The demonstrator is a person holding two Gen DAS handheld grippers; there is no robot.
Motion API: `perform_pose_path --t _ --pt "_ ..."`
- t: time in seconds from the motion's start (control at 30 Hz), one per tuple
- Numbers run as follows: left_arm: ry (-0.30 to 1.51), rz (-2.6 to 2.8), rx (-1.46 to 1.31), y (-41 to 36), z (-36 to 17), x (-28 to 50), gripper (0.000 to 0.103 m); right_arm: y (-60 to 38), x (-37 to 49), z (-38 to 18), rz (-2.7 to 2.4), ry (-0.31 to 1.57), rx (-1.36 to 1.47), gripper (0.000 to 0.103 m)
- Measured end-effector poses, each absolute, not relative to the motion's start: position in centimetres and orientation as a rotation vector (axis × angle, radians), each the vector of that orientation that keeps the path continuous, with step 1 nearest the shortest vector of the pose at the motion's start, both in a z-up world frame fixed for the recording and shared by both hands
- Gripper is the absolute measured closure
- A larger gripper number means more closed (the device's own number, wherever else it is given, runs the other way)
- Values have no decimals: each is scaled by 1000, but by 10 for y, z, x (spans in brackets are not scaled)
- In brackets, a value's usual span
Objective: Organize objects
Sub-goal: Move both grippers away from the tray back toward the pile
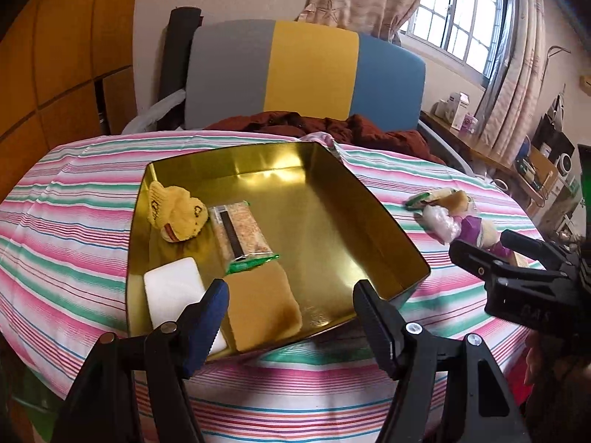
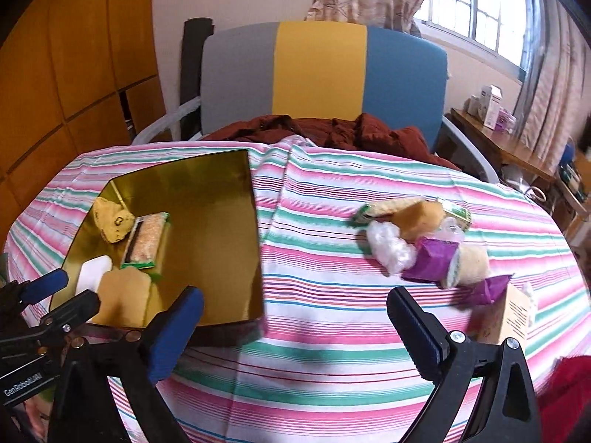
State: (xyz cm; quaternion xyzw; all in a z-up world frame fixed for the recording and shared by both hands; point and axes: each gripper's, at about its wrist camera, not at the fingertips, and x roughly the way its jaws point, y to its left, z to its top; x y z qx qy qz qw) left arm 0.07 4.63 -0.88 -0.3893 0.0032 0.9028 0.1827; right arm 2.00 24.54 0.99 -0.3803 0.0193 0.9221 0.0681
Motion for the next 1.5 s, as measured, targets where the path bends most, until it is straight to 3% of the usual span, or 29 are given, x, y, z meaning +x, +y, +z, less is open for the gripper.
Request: perform_pose_path --t 0.23,0.57,0.63,0.8,1.13,1.37,1.5 --pt "4 2485 -1082 54 -8 3 32 305 30 21 2679 149 -1105 3" --pt "62 2356 -1042 88 -1 8 32 468 65 30 2357 456 -944 0" --pt "87 2320 -1022 102 2 9 33 497 74 24 2302 537 -905 0" --pt "134 2231 -1009 140 5 10 33 548 101 -2 2188 940 -815 0" --pt "253 2073 -1030 217 -8 10 33 545 103 4 2264 965 -756 0" --pt "333 1960 -950 268 -9 14 49 549 109 -1 2274 1033 -718 0" --pt "386 1899 -878 301 -7 15 51 549 109 -1 2288 1050 -710 0"
